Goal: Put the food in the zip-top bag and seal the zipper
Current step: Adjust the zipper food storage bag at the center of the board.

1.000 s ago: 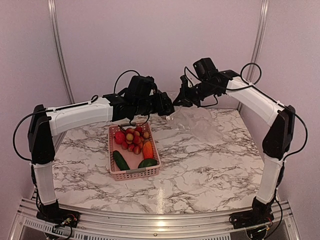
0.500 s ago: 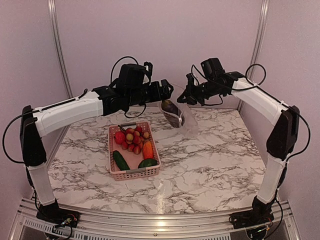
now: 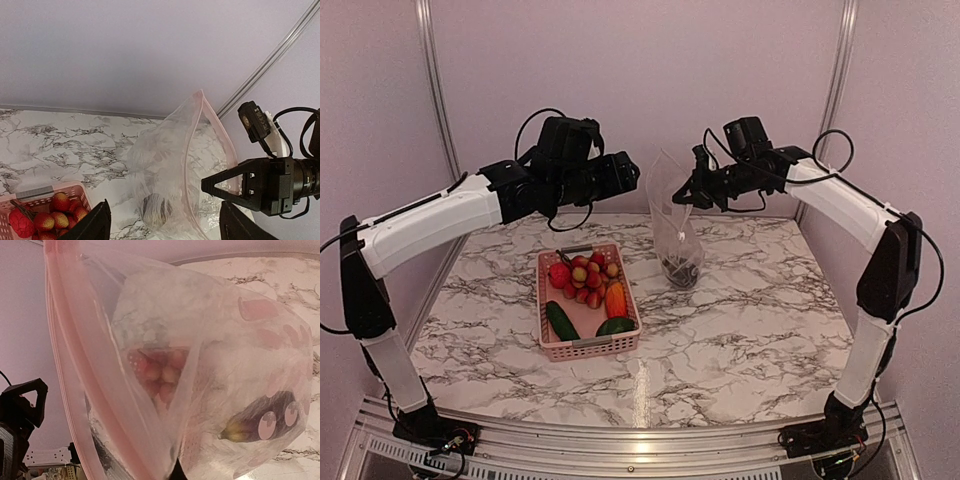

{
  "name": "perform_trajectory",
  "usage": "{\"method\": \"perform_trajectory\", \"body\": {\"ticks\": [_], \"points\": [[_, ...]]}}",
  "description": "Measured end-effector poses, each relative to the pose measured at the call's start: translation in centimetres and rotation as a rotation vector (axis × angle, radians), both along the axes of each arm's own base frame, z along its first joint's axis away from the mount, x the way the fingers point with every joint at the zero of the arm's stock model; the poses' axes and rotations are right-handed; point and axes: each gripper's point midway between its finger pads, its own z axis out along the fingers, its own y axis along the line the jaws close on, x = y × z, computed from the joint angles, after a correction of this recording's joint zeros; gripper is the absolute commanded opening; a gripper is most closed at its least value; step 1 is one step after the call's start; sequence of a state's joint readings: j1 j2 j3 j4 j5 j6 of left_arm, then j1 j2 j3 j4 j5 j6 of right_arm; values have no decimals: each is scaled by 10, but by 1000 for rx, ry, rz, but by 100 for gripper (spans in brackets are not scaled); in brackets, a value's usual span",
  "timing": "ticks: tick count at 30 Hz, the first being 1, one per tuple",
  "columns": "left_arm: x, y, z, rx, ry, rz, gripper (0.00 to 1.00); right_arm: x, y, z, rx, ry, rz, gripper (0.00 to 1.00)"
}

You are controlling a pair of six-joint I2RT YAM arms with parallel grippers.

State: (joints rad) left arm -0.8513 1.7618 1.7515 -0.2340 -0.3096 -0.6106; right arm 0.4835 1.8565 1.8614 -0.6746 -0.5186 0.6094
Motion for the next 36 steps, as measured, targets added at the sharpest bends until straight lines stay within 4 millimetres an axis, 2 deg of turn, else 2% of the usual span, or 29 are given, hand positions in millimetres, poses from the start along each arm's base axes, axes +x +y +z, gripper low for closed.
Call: {"method": "perform_trajectory", "body": {"ticks": [3,7,12,14,19,23,25,28,31,36], "points": [[-2,-3,-18,5,57,-20,75,0,0,1,-9,-8,6,0],[-2,-13,-33,-8,102,-58,75,-1,3,6,-40,-28,17,0],[-1,-23,-46,-17,136,-93,74,-10,16,11,-87,-65,50,0],[-1,-24,-47,-26,143,-92,70,-16,21,10,-106,-69,62,0],[10,-28,-53,-64,192,-57,42,-23,23,0,-162,-69,74,2],[18,-26,-78,-89,282,-30,23,-23,21,1,-211,-92,64,16],[21,-28,-90,-96,316,-32,21,-21,18,4,-235,-111,53,21],[22,-31,-99,-101,344,-38,19,-19,13,6,-271,-130,36,22],[20,-35,-97,-115,344,-53,20,-18,10,6,-304,-140,20,14],[18,-41,-93,-133,338,-75,20,-18,7,1,-333,-134,13,7]]}}
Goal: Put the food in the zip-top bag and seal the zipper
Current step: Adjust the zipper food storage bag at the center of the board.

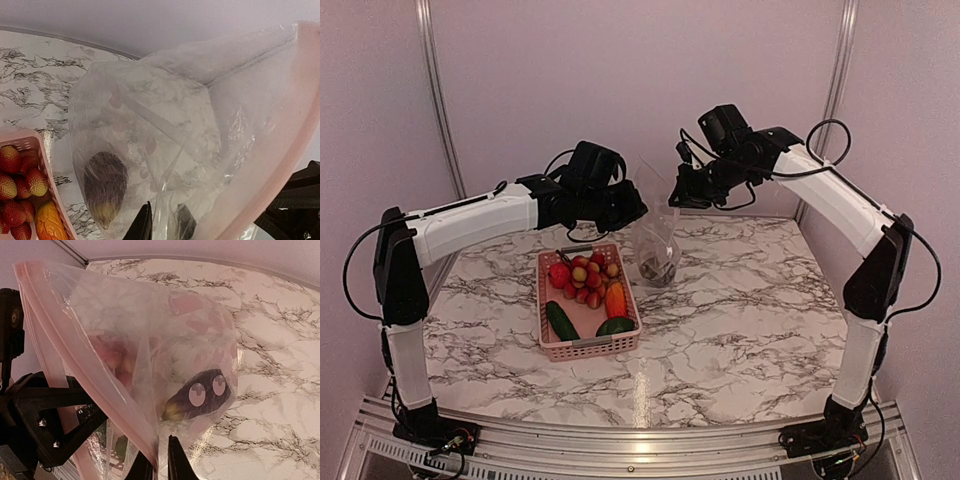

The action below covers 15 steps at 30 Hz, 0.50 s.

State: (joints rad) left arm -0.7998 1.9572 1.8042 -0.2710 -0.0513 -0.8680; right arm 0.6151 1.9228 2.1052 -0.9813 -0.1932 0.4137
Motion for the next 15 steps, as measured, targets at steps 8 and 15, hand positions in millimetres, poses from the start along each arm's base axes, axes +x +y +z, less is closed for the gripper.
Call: {"method": "perform_trajectory", "body": {"ticks": [8,15], "points": [[2,-5,16,-26,-61,-30,62,16,-13,3,-40,-15,-49,0],[-9,13,56,-14,-216,-54,75,76,-133,34,-129,-104,-333,0]]}}
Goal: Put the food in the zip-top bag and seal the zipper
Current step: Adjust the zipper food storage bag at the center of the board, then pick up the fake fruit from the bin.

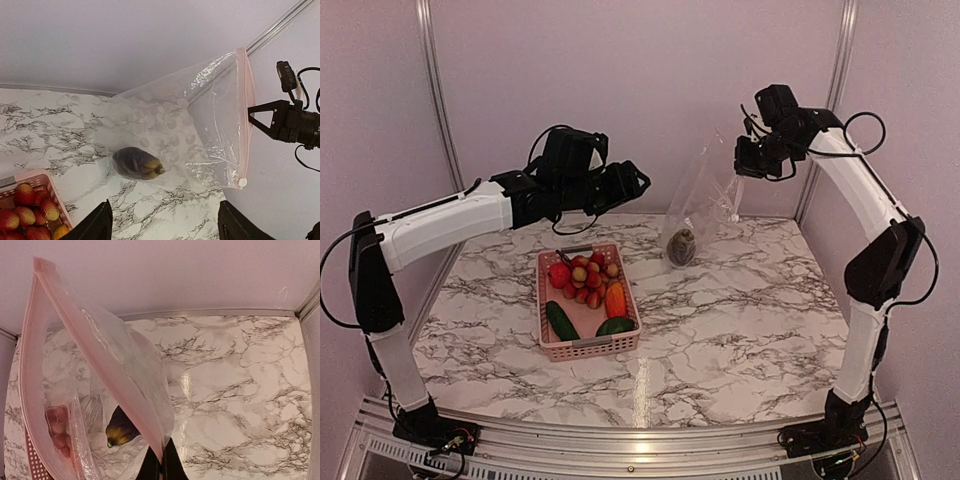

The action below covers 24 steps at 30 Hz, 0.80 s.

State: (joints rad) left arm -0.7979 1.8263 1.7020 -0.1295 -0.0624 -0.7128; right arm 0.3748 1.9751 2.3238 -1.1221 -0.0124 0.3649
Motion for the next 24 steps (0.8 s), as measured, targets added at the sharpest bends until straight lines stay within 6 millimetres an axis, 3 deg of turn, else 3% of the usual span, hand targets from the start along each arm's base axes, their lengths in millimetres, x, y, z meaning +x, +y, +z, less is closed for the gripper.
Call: {"method": "perform_trajectory", "body": {"ticks": [2,4,7,8,13,18,24], "points": [[-3,9,9,3,-29,7,75,9,-35,10,-36,-34,-83,0],[-6,17,9,11,-39,16,74,6,-42,17,-61,-53,-96,0],[-7,28,-4,48,-26,34,73,-7,-24,9,-98,-42,-46,0],[-7,31,-11,67,-17,42,73,-17,-3,0,-111,-26,6,0],[-8,51,-44,185,57,87,73,-49,51,-64,-191,105,166,0],[-13,67,-65,282,106,108,73,-55,68,-97,-240,173,231,0],[-26,85,-96,376,160,110,70,-60,72,-104,-253,197,261,0]]}}
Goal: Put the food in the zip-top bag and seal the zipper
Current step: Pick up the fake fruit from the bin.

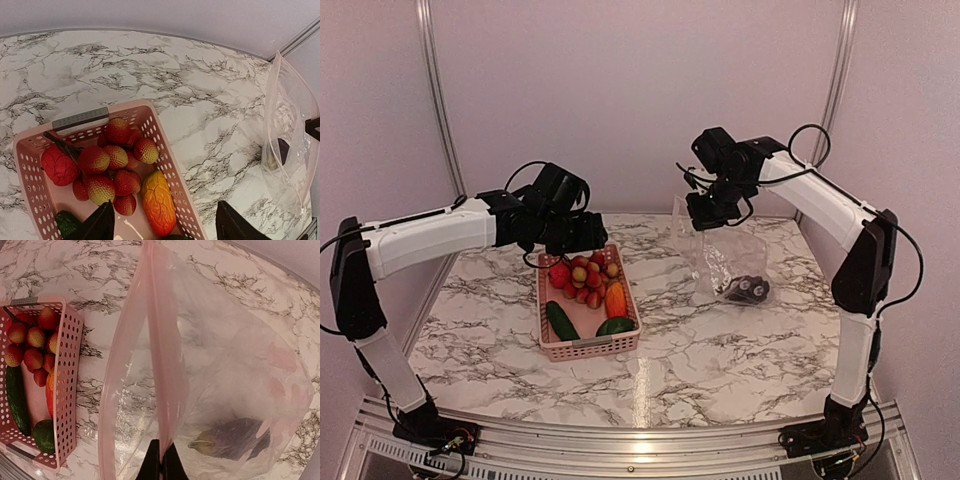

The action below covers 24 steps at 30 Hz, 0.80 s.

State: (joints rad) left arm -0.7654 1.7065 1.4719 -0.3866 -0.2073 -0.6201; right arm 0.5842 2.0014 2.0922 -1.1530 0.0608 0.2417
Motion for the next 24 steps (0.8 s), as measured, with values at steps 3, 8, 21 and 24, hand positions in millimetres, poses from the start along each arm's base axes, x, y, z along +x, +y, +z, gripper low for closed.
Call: {"method": "perform_trajectory", "body": {"ticks": [3,8,21,24], "points": [[-7,3,-11,20,31,-16,70,-5,5,1,6,9,15,0],[-16,4,-24,33,81,-43,71,-13,15,0,18,27,44,0],[-58,18,-75,107,274,-110,69,-20,24,0,56,52,74,0],[-82,18,-95,117,319,-198,69,-21,25,0,63,58,79,0]]}}
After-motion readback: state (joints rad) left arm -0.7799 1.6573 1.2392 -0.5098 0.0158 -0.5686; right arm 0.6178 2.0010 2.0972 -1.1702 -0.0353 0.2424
